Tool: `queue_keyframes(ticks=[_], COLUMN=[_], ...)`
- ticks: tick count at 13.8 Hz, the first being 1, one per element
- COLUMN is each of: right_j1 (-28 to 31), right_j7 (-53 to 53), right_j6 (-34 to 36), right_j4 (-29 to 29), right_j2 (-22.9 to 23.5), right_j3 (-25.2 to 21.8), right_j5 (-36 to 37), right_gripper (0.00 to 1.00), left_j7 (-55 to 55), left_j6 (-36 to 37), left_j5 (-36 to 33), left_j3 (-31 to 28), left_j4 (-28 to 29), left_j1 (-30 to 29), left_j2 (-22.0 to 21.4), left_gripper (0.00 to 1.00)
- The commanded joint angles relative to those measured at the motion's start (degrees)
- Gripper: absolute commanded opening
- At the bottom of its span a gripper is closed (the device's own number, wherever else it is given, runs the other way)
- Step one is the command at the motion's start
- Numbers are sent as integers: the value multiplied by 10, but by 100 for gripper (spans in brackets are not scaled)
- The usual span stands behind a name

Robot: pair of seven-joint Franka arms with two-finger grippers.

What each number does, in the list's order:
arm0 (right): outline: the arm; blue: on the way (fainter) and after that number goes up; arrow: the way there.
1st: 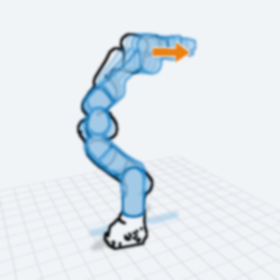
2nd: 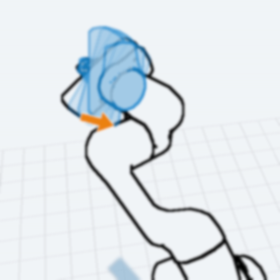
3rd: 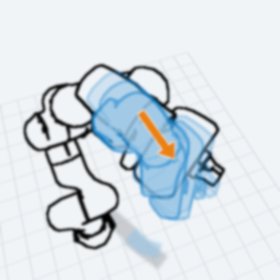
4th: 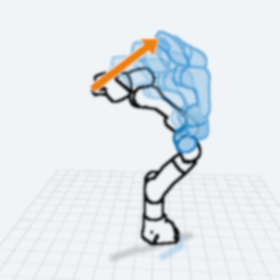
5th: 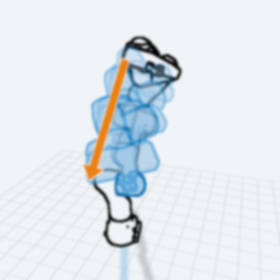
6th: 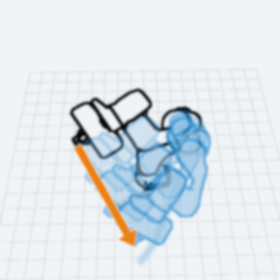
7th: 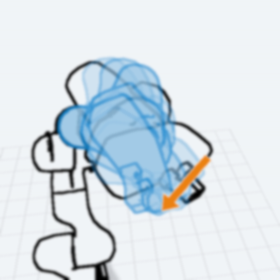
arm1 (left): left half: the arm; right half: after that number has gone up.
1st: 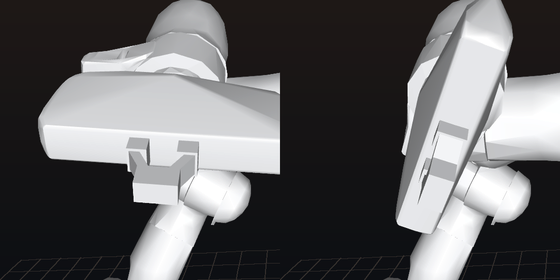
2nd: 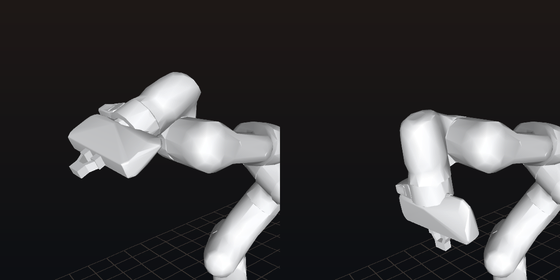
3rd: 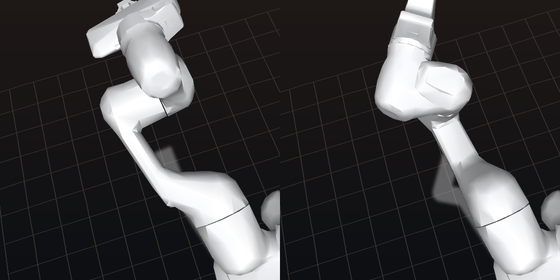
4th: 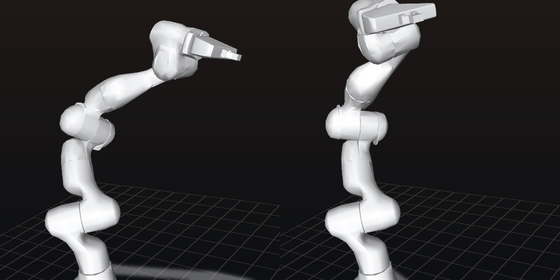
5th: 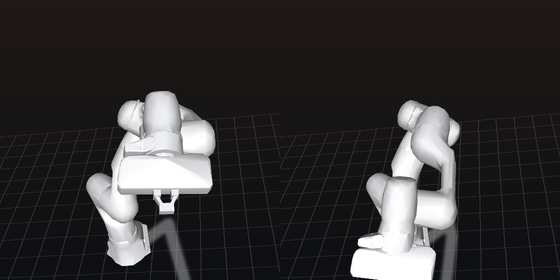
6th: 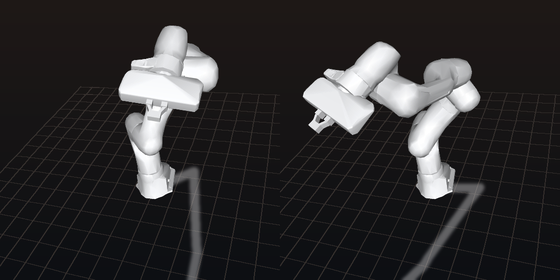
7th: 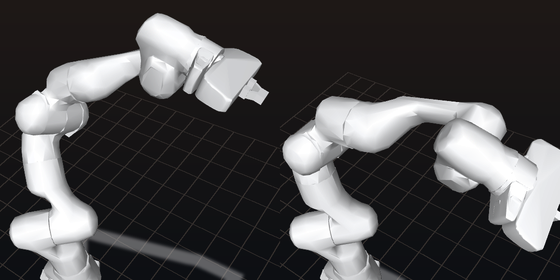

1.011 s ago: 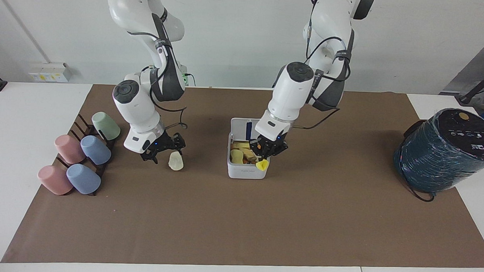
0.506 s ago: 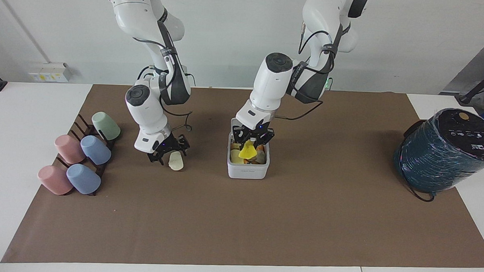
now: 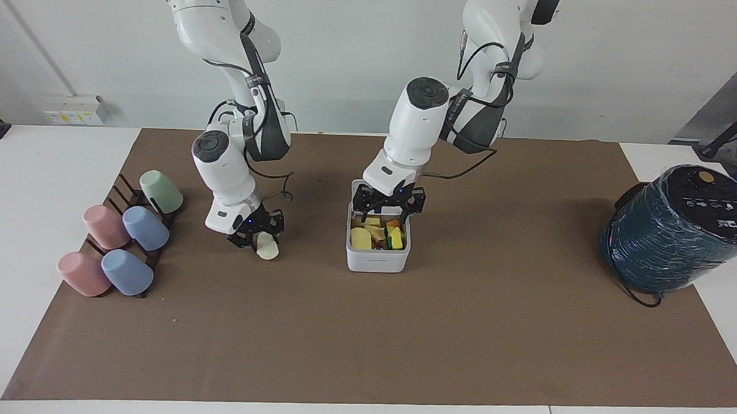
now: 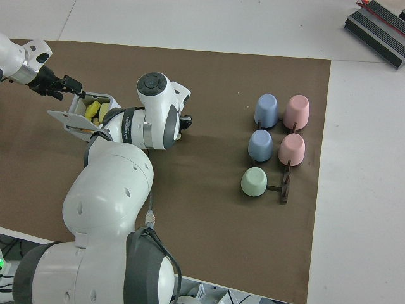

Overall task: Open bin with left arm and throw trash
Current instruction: 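Release the clip into the bin with the left gripper while the right gripper reaches, then grasp the cream piece with the right gripper while the left gripper withdraws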

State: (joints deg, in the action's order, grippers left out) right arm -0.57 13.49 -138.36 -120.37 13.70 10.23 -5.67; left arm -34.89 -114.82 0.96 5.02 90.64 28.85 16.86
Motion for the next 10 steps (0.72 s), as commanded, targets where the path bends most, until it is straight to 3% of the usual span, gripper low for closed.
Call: queue_keyframes(ticks=[1, 3, 6, 8, 10], right_j1=[-5, -4, -23, -64, -123], right_j7=[-43, -84, -170, -246, -345], right_j6=[95, 176, 201, 147, 56], right_j4=[72, 150, 210, 208, 190], right_j2=[-6, -3, -1, 3, 12], right_j3=[4, 5, 10, 10, 10], right_j5=[5, -21, -140, -215, -230], right_gripper=[0, 0, 0, 0, 0], left_j7=[74, 153, 259, 320, 342], left_j6=[138, 173, 186, 196, 202], left_j5=[-37, -39, -38, -38, -37], left_j3=[-3, -5, -5, -5, -5], left_j4=[-57, -66, -64, -64, -62], left_j1=[-39, -94, -179, -236, -270], left_j2=[-17, -33, -68, -89, -106], left_gripper=[100, 100, 100, 100, 100])
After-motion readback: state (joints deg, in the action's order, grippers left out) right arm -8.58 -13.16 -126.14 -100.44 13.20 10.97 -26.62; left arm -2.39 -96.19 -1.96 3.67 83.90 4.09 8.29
